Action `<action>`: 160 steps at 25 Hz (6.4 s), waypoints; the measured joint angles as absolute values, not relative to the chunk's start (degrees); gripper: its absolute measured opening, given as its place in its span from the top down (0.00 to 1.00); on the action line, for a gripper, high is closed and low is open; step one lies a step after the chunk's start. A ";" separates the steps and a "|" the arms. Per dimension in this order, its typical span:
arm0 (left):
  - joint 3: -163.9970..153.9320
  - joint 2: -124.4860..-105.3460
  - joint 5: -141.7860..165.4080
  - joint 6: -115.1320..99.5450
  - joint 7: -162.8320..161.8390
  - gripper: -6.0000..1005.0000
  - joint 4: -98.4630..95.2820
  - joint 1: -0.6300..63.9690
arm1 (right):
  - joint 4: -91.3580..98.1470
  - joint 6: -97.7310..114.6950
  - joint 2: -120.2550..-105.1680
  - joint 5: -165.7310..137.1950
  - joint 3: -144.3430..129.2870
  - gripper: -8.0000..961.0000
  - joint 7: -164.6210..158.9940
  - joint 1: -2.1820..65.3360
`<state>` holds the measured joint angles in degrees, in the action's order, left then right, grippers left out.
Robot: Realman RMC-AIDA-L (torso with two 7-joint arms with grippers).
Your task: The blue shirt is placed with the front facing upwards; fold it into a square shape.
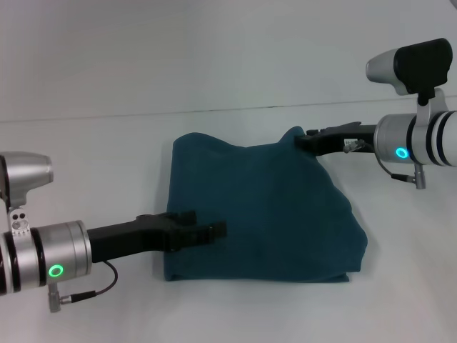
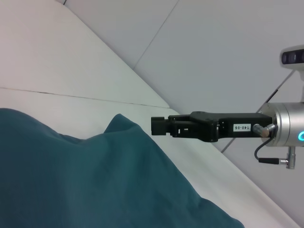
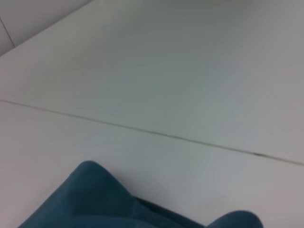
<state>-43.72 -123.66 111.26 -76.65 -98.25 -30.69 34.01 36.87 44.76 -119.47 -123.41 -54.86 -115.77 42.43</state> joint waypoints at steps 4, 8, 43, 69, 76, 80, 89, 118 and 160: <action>-43.81 -123.66 111.26 -76.67 -98.23 0.07 -30.74 34.01 | 39.37 45.58 -119.34 -123.28 -54.82 0.82 -116.10 41.83; -43.78 -123.66 111.26 -76.72 -98.26 0.07 -30.76 34.09 | 41.60 47.71 -119.50 -123.11 -54.82 0.63 -116.55 41.33; -43.77 -123.71 111.26 -76.63 -98.17 0.07 -30.76 34.42 | 29.17 38.75 -119.79 -123.23 -58.61 0.99 -111.86 45.12; -43.68 -123.83 110.77 -76.89 -98.30 0.07 -30.76 34.36 | 30.89 31.96 -119.91 -119.76 -67.13 0.99 -111.73 46.14; -43.69 -123.76 110.73 -76.70 -98.49 0.07 -30.75 34.32 | 26.86 30.24 -120.02 -119.73 -68.49 0.99 -111.70 47.19; -43.68 -123.75 110.72 -76.65 -98.40 0.07 -30.67 34.17 | 24.59 29.58 -119.99 -119.76 -68.79 0.99 -111.70 47.87; -43.68 -123.75 110.72 -76.64 -98.19 0.07 -30.57 33.99 | 24.59 29.22 -119.96 -119.52 -68.82 0.99 -111.74 47.68; -40.69 -123.61 110.46 -78.77 -98.44 0.06 -30.85 33.23 | 43.00 49.04 -118.84 -110.89 -56.89 0.96 -109.19 32.20; -42.53 -123.97 112.07 -86.19 -83.04 0.07 -31.01 30.93 | 43.35 85.81 -118.67 -116.56 -37.04 0.06 -81.77 22.22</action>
<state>-42.53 -123.97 112.07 -86.19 -83.04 -31.01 30.93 43.35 85.81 -118.67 -116.56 -37.04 -81.77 22.22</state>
